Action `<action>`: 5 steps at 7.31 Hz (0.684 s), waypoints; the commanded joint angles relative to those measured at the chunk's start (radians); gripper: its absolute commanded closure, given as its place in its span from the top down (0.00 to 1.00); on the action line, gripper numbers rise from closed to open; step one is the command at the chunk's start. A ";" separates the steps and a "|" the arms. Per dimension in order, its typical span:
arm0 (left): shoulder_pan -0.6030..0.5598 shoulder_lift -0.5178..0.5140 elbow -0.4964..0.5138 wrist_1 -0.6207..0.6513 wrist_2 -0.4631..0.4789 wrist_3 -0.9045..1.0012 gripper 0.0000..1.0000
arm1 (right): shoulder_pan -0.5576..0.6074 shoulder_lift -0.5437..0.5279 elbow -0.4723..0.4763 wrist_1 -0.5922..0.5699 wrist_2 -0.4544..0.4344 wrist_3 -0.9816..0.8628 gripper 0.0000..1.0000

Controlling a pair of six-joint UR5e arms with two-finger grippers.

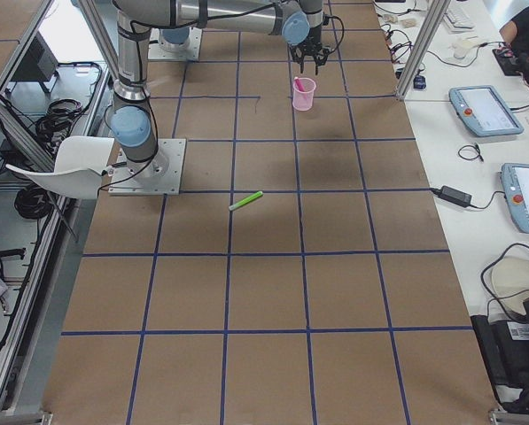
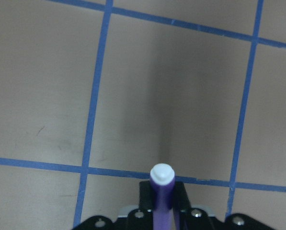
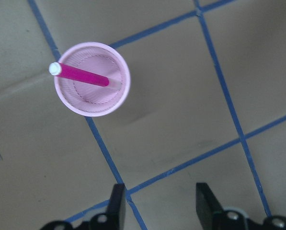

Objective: Insert purple and pink pens into pink cup

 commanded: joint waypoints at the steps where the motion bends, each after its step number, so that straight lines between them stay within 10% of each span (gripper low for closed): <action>1: -0.145 -0.017 0.011 0.069 -0.001 -0.231 0.00 | -0.180 -0.108 -0.053 0.180 0.020 0.079 0.59; 5: -0.465 -0.116 0.137 0.208 0.142 -0.281 0.00 | -0.206 -0.216 0.012 0.293 0.078 0.821 0.60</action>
